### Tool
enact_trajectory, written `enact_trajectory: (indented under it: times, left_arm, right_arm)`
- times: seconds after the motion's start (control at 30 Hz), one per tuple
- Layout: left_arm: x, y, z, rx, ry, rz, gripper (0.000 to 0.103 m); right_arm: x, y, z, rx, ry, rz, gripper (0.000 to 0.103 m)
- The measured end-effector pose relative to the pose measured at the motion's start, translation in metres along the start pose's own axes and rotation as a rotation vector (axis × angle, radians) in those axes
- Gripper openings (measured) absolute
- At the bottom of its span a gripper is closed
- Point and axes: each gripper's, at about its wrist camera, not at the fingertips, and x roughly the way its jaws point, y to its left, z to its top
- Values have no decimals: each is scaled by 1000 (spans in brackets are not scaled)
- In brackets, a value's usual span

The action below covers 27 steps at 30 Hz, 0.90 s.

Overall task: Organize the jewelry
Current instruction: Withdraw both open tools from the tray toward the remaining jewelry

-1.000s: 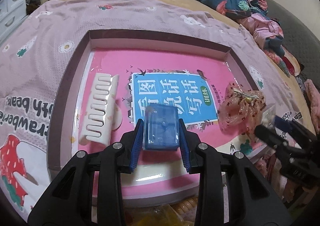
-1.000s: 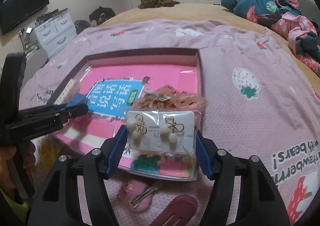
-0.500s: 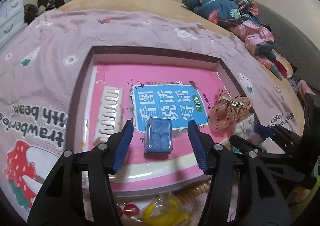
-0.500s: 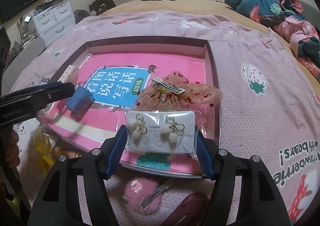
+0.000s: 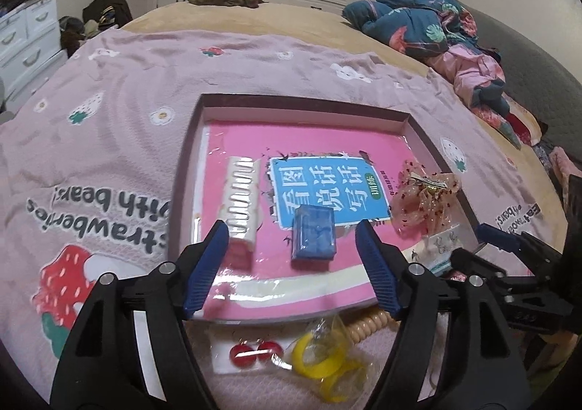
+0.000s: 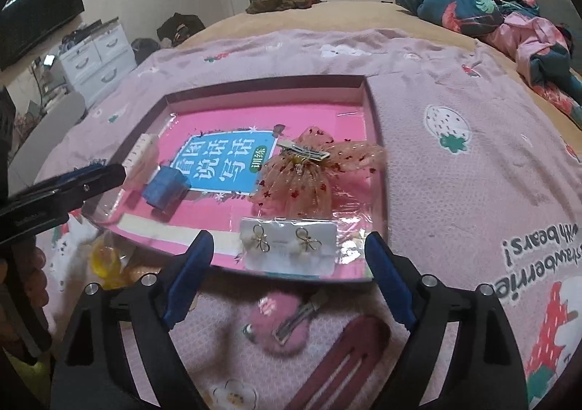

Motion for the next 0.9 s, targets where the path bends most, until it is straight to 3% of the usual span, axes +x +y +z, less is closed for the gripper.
enact_trajectory:
  times: [0.33,0.4,0.9]
  left_arm:
    - [-34,3,-5,-30,-28,12,65]
    - [-42,2,-5,-30,-39,26,78]
    - [-96,3,-15,-68,-95,41,88]
  right_arm:
    - [-42,-9,0,28,-56,13,88]
    - [-51,-9,2,24,-72,11,88]
    - [-113,-6,-6,-5,-160,8,92]
